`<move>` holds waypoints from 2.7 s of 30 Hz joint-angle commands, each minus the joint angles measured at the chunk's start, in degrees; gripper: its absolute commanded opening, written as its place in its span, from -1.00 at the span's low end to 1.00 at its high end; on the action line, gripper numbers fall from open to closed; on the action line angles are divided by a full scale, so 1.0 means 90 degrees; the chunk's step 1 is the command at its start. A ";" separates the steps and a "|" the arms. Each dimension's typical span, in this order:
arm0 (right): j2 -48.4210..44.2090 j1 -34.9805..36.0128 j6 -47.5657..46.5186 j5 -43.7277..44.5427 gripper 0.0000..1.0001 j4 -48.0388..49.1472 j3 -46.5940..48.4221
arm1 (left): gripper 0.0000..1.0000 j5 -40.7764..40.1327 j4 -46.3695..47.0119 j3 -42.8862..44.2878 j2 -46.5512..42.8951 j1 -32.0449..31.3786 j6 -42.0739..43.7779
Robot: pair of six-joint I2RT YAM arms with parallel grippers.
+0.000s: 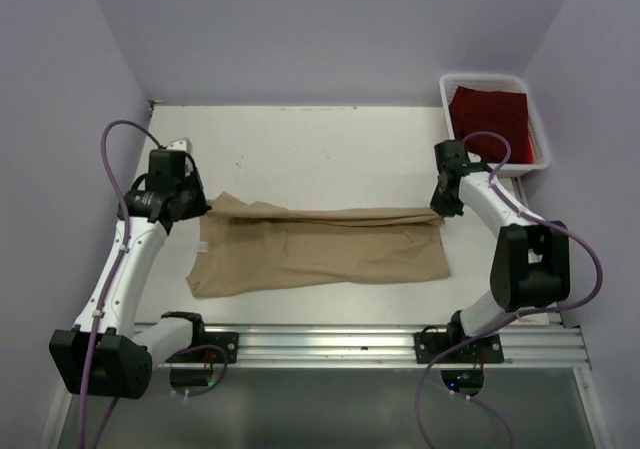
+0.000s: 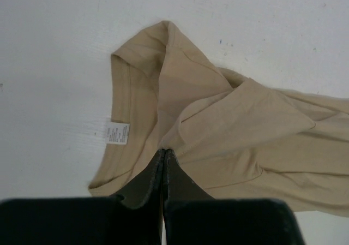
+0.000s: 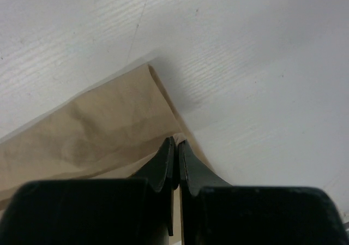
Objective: Fold and stack the t-shirts
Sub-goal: Fold the tshirt
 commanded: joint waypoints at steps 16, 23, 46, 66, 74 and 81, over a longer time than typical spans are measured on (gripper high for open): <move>-0.0597 0.0222 -0.0040 -0.0307 -0.83 0.0090 -0.0698 | -1.00 -0.0191 -0.0870 -0.0788 -0.0911 0.0043 -0.0084; -0.0909 0.0349 -0.0070 -0.0181 -0.04 -0.0270 -0.0612 | -0.03 0.0288 -0.1533 -0.0428 -0.1105 0.0043 -0.0328; 0.0399 0.0398 -0.0128 -0.1703 -1.00 0.0520 0.0084 | -0.91 0.1772 0.1942 -0.1920 -0.0208 0.0043 -0.1237; 0.0760 0.0593 -0.0031 -0.1754 -1.00 0.0999 -0.1011 | -1.00 0.1861 0.3914 -0.3008 0.2171 0.0033 -0.1744; 0.0614 0.0671 -0.0021 -0.1460 -1.00 0.0950 -0.1362 | -1.00 0.1605 0.3867 -0.0411 0.4699 0.0043 -0.2018; 0.0526 0.1109 0.0223 -0.1547 -1.00 0.1008 -0.1752 | -1.00 0.2220 0.3632 0.1972 0.6363 -0.0064 -0.1882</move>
